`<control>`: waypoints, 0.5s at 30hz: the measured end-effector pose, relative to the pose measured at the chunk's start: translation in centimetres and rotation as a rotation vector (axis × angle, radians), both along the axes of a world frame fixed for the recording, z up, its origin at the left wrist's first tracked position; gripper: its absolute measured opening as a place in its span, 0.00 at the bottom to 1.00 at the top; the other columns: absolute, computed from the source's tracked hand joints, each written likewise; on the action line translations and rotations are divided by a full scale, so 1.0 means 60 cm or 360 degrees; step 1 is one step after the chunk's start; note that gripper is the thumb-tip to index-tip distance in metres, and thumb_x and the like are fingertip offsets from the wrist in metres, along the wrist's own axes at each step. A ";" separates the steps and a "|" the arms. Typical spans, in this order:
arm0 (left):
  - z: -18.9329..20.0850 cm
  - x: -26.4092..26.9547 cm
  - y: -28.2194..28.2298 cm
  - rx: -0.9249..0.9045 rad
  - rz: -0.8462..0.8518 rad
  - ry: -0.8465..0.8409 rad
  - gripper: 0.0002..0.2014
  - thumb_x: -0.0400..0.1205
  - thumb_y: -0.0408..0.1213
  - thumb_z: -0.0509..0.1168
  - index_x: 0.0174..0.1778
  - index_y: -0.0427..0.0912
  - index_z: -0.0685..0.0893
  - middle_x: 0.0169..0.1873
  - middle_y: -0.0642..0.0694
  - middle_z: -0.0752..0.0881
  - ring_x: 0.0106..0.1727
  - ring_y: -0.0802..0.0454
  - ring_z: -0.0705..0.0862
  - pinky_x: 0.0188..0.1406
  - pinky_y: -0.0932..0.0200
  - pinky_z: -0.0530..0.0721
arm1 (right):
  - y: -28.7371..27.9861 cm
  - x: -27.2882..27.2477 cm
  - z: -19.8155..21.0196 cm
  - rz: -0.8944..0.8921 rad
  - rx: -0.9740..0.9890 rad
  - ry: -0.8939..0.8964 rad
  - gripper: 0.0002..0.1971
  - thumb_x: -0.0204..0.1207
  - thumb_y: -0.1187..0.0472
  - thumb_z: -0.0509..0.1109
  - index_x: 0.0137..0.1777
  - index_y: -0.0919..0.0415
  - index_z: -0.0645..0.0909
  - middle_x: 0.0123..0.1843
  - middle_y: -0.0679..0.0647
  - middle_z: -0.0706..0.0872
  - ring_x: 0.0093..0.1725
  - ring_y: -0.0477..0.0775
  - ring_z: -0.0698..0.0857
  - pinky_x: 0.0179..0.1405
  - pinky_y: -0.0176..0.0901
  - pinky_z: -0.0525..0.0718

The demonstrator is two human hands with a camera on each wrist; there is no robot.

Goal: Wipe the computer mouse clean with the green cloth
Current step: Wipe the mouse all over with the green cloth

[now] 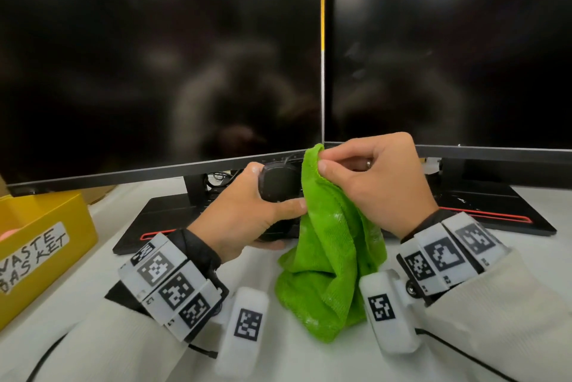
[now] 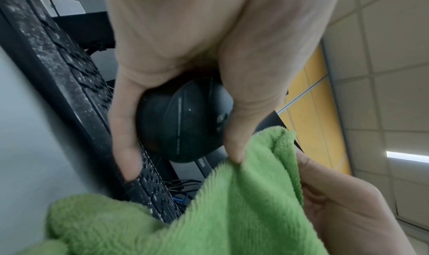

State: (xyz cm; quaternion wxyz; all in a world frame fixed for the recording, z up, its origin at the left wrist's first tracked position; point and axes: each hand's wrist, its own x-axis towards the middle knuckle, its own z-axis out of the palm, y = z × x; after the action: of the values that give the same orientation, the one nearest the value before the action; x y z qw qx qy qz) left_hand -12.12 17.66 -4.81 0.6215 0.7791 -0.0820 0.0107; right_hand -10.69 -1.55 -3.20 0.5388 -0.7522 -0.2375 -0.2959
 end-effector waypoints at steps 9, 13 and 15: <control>-0.006 0.006 -0.007 -0.0038 -0.0191 0.0072 0.06 0.83 0.32 0.76 0.50 0.35 0.86 0.37 0.40 0.85 0.40 0.46 0.81 0.49 0.46 0.80 | -0.002 0.005 -0.004 0.0060 0.0043 0.0184 0.04 0.73 0.61 0.80 0.47 0.56 0.94 0.40 0.47 0.95 0.44 0.40 0.93 0.49 0.40 0.91; -0.008 0.010 -0.006 0.0131 -0.0033 0.0092 0.35 0.67 0.58 0.82 0.59 0.35 0.83 0.44 0.36 0.91 0.43 0.47 0.88 0.48 0.48 0.91 | -0.005 0.000 0.004 0.0195 0.0301 0.0348 0.19 0.72 0.48 0.79 0.43 0.69 0.93 0.40 0.64 0.94 0.40 0.55 0.93 0.44 0.55 0.94; -0.008 0.011 -0.006 0.0091 0.0003 0.0052 0.35 0.68 0.54 0.85 0.61 0.36 0.79 0.47 0.40 0.91 0.47 0.50 0.91 0.54 0.51 0.91 | -0.009 0.011 0.002 0.0164 0.0355 0.0549 0.39 0.67 0.34 0.77 0.41 0.79 0.88 0.42 0.80 0.88 0.36 0.66 0.89 0.40 0.66 0.89</control>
State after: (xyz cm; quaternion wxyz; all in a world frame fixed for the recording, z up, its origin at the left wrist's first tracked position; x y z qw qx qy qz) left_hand -11.45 17.31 -5.29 0.6002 0.7967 -0.0714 -0.0038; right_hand -10.03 -2.06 -3.10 0.6657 -0.7143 -0.1455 -0.1593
